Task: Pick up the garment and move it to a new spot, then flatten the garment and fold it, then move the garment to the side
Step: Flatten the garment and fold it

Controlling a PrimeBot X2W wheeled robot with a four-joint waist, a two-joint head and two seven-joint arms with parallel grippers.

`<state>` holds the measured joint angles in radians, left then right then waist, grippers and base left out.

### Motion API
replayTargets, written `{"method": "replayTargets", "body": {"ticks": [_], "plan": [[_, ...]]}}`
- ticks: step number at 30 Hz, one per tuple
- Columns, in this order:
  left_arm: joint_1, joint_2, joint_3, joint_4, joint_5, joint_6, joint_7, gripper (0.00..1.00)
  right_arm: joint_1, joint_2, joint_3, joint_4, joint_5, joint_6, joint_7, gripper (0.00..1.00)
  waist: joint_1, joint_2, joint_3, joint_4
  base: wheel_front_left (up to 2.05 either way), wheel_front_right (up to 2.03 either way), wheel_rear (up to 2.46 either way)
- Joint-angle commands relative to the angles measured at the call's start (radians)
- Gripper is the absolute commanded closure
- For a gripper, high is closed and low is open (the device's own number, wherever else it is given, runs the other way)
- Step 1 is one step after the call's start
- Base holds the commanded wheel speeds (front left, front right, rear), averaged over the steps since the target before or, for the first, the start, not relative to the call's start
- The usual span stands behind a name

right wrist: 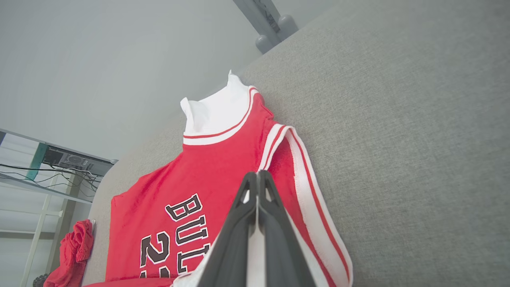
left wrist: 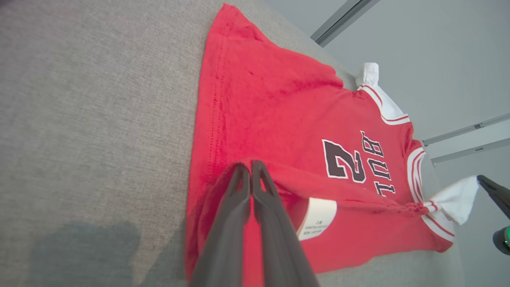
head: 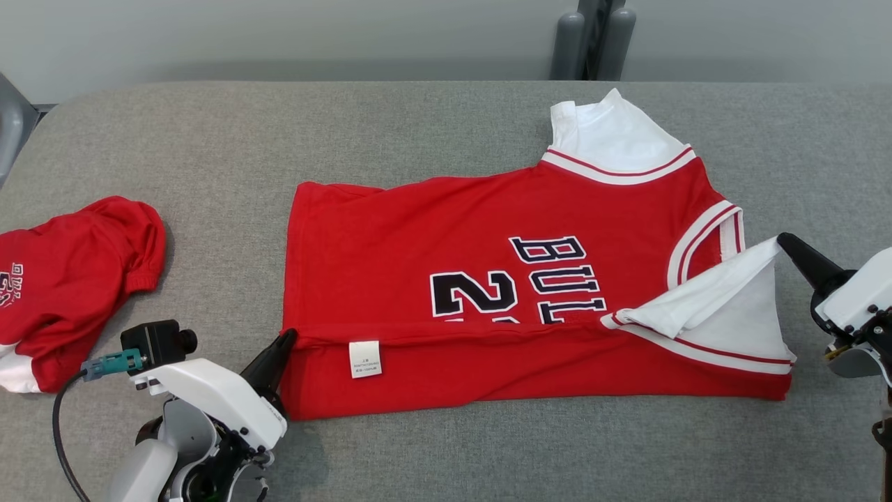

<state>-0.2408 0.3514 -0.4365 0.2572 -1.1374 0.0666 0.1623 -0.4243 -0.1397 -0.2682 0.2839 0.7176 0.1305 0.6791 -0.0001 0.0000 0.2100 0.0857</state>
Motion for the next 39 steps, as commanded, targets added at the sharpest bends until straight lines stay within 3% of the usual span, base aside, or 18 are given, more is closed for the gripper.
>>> {"method": "replayTargets", "body": {"ticks": [1,10,11,12,15,16,17,18,19,20,26,34,39], "plan": [[-0.024,-0.001,0.003,0.007,0.001,-0.007,-0.007,1.0,-0.01,-0.011,0.006,0.006,0.007,0.0,-0.019,1.0,0.0001,0.0,0.002,0.0,0.0,0.0,0.0],[-0.041,-0.016,-0.011,0.063,0.011,-0.023,-0.016,1.0,-0.031,-0.028,0.035,0.06,0.01,0.0,-0.107,0.97,0.0001,0.0,0.003,0.001,0.0,0.0,0.0],[-0.04,-0.018,-0.015,0.067,0.012,-0.026,-0.015,1.0,-0.034,-0.029,0.035,0.066,0.012,0.0,-0.119,0.56,0.0001,0.0,0.001,0.002,0.0,0.0,0.0],[-0.04,-0.019,-0.017,0.071,0.014,-0.03,-0.015,1.0,-0.034,-0.027,0.031,0.076,0.016,0.0,-0.125,0.0,0.0001,0.0,-0.001,0.002,0.0,0.0,0.0],[-0.044,-0.024,-0.02,0.085,0.01,-0.031,-0.013,1.0,-0.036,-0.03,0.036,0.095,0.023,0.0,-0.138,0.0,0.0001,0.0,-0.005,0.004,0.0,0.0,0.0],[-0.045,-0.023,-0.021,0.09,0.011,-0.032,-0.011,0.91,-0.035,-0.033,0.037,0.1,0.025,0.0,-0.142,0.0,0.0001,0.0,-0.009,0.004,0.0,0.0,0.0],[-0.044,-0.023,-0.023,0.096,0.013,-0.034,-0.011,0.66,-0.032,-0.033,0.038,0.104,0.028,0.0,-0.151,0.0,0.0001,0.0,-0.013,0.004,0.0,0.0,0.0],[-0.044,-0.024,-0.024,0.101,0.016,-0.033,-0.013,0.2,-0.029,-0.033,0.035,0.107,0.034,0.0,-0.158,0.0,0.0001,0.0,-0.019,0.005,0.0,0.0,0.0],[-0.044,-0.024,-0.024,0.101,0.016,-0.033,-0.013,0.2,-0.029,-0.033,0.035,0.107,0.034,0.0,-0.158,0.0,0.0001,0.0,-0.019,0.005,0.0,0.0,0.0],[-0.04,-0.026,-0.023,0.108,0.014,-0.028,-0.014,0.0,-0.025,-0.034,0.034,0.108,0.039,0.0,-0.165,0.0,0.0001,0.0,-0.025,0.005,0.0,0.0,0.0],[-0.038,-0.013,-0.007,0.112,0.043,-0.017,-0.076,0.0,0.01,-0.042,0.042,0.076,0.06,0.0,-0.229,0.0,0.0001,0.0,-0.055,-0.001,0.0,0.0,0.0],[-0.014,-0.001,0.01,0.05,0.151,0.001,-0.275,0.0,0.122,-0.045,0.111,-0.042,0.009,0.0,-0.464,0.0,0.0001,0.0,-0.101,-0.021,0.0,0.0,0.0],[0.022,0.001,0.005,0.041,0.263,0.052,-0.397,0.0,0.226,-0.061,0.186,-0.062,-0.08,0.0,-0.638,0.0,0.0001,0.0,-0.13,-0.034,0.0,0.0,0.0]]}}
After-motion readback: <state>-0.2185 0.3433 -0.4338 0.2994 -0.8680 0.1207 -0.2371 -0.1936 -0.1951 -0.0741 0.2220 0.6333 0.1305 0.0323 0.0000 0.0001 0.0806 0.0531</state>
